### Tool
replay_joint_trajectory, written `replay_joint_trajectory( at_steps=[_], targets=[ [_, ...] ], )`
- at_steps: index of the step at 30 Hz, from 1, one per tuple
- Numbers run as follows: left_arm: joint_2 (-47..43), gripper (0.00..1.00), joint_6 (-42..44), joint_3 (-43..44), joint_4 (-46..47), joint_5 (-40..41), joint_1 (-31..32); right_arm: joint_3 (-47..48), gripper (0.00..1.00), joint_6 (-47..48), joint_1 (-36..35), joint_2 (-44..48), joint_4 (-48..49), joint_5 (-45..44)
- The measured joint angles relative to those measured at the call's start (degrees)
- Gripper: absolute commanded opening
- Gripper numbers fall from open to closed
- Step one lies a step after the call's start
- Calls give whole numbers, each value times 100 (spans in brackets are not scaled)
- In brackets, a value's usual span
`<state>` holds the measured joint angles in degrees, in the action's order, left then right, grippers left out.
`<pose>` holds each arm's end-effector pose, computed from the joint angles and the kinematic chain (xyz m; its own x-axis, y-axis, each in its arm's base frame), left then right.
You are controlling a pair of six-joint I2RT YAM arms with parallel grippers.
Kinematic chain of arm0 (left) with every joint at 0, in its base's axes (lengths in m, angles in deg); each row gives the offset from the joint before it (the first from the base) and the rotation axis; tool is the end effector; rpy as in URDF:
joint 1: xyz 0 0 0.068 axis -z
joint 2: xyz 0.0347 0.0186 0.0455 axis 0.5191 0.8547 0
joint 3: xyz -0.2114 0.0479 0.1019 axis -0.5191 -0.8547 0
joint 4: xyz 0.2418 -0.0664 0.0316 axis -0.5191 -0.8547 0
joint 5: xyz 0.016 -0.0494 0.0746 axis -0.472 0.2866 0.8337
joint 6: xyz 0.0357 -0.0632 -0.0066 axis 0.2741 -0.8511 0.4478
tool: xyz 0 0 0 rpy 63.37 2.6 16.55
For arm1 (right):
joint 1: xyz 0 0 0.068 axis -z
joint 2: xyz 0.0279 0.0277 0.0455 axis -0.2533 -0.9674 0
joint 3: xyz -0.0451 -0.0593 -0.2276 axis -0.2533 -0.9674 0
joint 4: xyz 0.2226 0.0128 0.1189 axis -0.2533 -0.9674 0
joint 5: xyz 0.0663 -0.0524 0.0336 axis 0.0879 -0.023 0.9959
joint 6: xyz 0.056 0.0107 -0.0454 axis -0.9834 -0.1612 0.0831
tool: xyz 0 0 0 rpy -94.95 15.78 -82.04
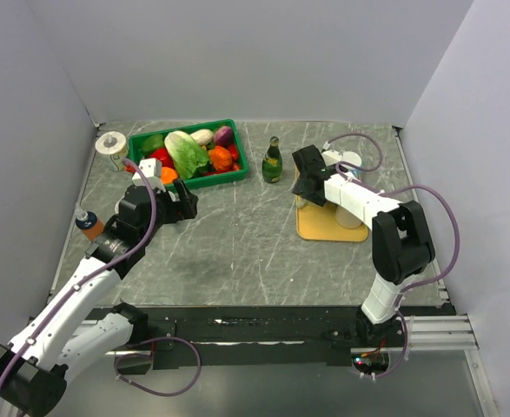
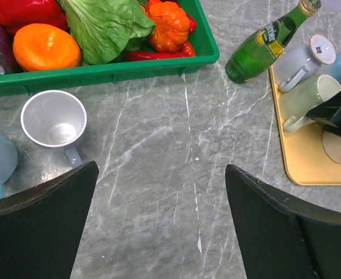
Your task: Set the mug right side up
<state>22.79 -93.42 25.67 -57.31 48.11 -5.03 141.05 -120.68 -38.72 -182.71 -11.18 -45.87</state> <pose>0.2153 -0.0918 0.2832 -0.4011 -0.3055 -0.8636 0.0771 0.9282 -0.3641 0.3432 0.1283 0.1768 -0.6915 0.4019 -0.6002 0.4014 0.9046 0.1433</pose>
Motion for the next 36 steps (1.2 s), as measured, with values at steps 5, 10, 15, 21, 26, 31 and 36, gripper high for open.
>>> replay_joint_trajectory(
  at_steps=[5,10,15,21,26,31,36],
  targets=[
    [61,96,0,0,-4,-44,0,37,53,-52,-7,-249,15,-105],
    [59,96,0,0,0,-48,0,188,52,-52,-7,-431,50,-153],
    [61,96,-2,0,0,-48,0,267,49,-52,-7,-632,85,-232],
    [61,96,0,0,0,-48,0,343,37,-57,-7,-734,63,-271],
    [61,96,-2,0,0,-50,-2,343,0,-76,-20,-737,79,-260],
    [61,96,-11,0,0,-72,0,319,0,-24,-26,-730,144,-243],
    [59,96,-13,0,0,-98,0,151,0,72,-28,-612,304,-199]
  ],
)
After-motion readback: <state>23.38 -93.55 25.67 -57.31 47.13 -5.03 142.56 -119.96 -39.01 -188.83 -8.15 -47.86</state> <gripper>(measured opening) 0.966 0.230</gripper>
